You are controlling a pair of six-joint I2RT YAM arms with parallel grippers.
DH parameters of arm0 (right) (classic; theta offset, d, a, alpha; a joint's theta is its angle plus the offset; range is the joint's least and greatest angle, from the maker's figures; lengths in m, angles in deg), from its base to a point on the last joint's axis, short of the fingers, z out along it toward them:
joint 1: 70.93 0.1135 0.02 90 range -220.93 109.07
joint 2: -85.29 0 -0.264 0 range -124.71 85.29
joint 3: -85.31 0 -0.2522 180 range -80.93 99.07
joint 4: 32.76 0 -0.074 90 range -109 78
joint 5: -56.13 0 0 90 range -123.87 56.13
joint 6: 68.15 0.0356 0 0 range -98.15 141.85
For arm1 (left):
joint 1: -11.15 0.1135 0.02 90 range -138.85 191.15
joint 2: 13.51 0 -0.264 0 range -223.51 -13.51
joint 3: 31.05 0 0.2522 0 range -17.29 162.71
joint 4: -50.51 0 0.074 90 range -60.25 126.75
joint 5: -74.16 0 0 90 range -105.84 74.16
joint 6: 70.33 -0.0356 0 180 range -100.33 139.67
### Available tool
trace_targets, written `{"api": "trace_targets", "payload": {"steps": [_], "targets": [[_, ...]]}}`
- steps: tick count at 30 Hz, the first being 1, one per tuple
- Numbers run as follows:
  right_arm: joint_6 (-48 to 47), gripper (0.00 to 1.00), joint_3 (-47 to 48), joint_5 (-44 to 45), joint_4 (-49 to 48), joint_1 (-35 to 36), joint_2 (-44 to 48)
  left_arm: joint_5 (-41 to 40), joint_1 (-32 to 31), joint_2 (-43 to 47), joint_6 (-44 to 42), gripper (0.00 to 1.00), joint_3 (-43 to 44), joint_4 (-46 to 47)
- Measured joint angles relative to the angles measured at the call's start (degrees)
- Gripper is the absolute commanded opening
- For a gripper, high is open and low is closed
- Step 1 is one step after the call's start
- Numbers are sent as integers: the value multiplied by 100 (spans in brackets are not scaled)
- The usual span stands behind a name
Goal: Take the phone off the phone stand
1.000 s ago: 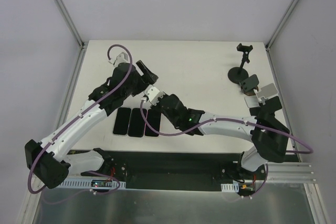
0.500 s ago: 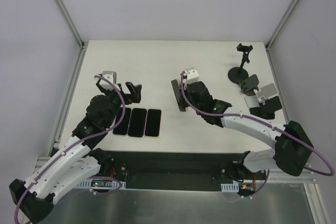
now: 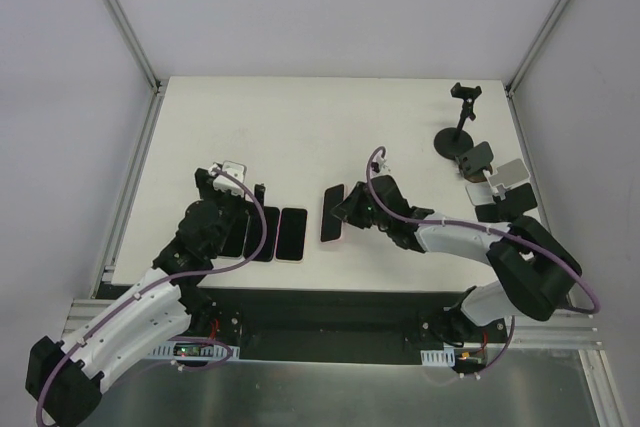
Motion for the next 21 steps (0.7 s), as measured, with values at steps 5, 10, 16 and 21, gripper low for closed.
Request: {"api": "trace_targets", "payload": {"steps": [5,10,16,21], "targets": [[704,1,-197,-256,-785,48,-549,-136,0,-199,-334,99,-52,260],[1080,1,-199,-374,-1375,219,-977,-234,2,-463,-428,99,-48,282],[1438,1,-330,-378,-1926,365,-1298,-326,2,-505,-468,99,-42,284],[1840,1,-660,-356,-2653,385,-1460,-328,0,-557,-466,99,17,245]]}}
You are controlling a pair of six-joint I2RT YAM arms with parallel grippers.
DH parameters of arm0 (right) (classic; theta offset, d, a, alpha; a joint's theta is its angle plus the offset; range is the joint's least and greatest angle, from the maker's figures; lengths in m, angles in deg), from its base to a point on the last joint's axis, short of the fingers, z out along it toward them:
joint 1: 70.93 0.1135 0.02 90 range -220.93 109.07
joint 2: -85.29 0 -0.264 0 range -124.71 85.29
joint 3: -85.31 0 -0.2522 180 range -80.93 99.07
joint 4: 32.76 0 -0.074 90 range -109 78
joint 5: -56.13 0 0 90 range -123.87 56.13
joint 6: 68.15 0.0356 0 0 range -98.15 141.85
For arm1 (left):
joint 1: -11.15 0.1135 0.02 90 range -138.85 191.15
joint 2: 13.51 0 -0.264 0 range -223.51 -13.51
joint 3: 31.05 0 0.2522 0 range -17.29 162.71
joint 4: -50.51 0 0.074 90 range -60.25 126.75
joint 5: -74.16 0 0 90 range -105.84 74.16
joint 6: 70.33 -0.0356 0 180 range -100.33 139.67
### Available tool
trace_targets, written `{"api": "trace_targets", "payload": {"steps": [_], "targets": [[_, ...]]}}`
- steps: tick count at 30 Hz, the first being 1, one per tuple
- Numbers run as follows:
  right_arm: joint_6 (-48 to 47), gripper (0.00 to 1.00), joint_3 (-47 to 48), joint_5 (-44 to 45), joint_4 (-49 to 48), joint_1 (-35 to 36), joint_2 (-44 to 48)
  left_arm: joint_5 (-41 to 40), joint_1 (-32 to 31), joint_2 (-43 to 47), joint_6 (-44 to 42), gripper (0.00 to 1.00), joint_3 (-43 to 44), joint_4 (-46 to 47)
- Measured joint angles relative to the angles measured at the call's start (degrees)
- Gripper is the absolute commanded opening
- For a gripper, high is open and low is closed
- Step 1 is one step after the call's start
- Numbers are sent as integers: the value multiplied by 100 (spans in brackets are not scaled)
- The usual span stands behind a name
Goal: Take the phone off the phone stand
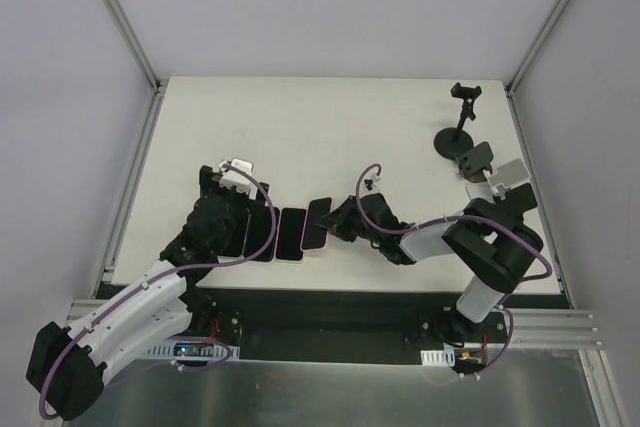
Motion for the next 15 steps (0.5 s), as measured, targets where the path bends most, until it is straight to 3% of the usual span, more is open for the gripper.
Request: {"api": "trace_targets", "payload": {"steps": [15], "targets": [[173,1,-404,20,-216,4,101,9,0,-35,9,99,50,-46]]}}
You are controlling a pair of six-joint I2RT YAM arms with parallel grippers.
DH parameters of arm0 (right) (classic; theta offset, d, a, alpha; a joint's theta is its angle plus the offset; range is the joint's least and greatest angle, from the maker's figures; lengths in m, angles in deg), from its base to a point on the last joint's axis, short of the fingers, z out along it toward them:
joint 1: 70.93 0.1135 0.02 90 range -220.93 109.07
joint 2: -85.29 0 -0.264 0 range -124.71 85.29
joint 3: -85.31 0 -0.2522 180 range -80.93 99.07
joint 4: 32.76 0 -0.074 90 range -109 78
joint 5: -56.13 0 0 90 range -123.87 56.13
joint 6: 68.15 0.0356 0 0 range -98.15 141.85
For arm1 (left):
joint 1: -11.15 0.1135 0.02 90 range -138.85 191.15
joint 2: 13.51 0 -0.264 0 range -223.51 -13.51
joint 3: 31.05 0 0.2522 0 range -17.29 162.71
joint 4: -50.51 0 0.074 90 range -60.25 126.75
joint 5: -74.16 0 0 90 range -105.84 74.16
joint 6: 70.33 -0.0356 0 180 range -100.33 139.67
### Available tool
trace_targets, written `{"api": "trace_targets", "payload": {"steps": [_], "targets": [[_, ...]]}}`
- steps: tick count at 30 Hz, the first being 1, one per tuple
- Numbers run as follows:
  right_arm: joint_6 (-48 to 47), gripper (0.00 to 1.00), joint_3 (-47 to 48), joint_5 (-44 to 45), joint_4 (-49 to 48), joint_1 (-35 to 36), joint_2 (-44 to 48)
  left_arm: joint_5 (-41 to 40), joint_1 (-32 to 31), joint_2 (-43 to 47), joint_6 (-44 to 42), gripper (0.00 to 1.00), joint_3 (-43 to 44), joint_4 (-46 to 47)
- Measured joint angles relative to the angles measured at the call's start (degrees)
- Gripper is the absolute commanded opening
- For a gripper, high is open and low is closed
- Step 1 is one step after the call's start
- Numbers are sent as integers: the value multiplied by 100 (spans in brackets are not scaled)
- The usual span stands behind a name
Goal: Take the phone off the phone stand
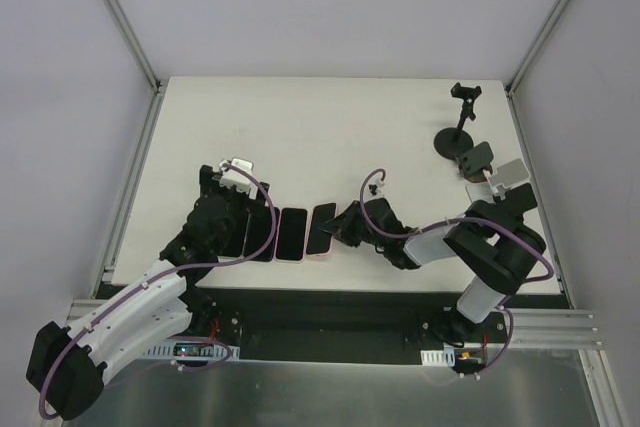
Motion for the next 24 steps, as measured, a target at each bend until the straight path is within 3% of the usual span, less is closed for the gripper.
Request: {"api": "trace_targets", "payload": {"steps": [8,11,12,15,24], "targets": [[0,1,221,-271,-28,-59,-243,0,0,2,0,99,2,-2],[0,10,240,-319,-13,-85,-254,0,0,2,0,99,2,-2],[0,20,254,-341,13,-94,-254,0,0,2,0,99,2,-2],[-33,31,343,-426,240,-127,-214,2,0,2,0,99,2,0],[-328,46,723,-680,1344,-140,-105,4,0,17,0,99,2,-7]]}}
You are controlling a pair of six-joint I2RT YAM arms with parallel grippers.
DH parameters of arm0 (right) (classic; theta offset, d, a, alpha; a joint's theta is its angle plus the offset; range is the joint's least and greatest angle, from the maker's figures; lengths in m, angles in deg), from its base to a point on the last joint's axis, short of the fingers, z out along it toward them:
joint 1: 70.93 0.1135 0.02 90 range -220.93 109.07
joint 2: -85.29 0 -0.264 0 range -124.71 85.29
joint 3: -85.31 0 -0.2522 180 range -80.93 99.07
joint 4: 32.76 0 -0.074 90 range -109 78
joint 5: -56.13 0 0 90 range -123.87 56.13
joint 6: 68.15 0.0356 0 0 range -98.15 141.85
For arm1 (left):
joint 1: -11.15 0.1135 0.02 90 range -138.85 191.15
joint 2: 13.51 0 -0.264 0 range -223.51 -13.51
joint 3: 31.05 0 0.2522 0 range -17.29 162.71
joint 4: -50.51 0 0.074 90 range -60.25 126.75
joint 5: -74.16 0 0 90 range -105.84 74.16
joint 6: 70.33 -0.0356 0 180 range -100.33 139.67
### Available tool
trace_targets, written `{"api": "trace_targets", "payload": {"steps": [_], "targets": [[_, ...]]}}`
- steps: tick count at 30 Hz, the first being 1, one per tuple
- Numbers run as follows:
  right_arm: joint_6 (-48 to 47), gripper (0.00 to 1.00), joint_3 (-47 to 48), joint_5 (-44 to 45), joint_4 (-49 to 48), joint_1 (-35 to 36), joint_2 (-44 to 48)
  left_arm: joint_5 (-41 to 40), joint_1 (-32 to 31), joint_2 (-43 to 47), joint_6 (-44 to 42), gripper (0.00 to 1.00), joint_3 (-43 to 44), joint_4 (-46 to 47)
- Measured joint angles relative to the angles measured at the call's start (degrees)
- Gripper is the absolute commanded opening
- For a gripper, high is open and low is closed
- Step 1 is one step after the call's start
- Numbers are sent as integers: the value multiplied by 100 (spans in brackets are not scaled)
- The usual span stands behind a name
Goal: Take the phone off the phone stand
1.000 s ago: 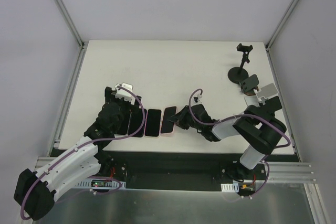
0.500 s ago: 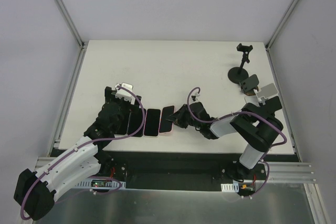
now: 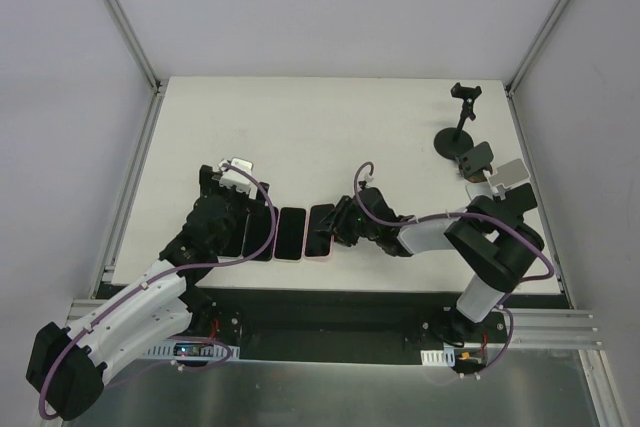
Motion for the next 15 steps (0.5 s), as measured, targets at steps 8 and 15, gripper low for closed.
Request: {"api": "trace_targets", "payload": {"steps": [8,15], "targets": [[-271,66,374,-175,940,-50,192,2,0,50,0,99,2,-11],[-975,86,988,-166,2358,-63,367,2,0,50,0,99,2,-39]]}}
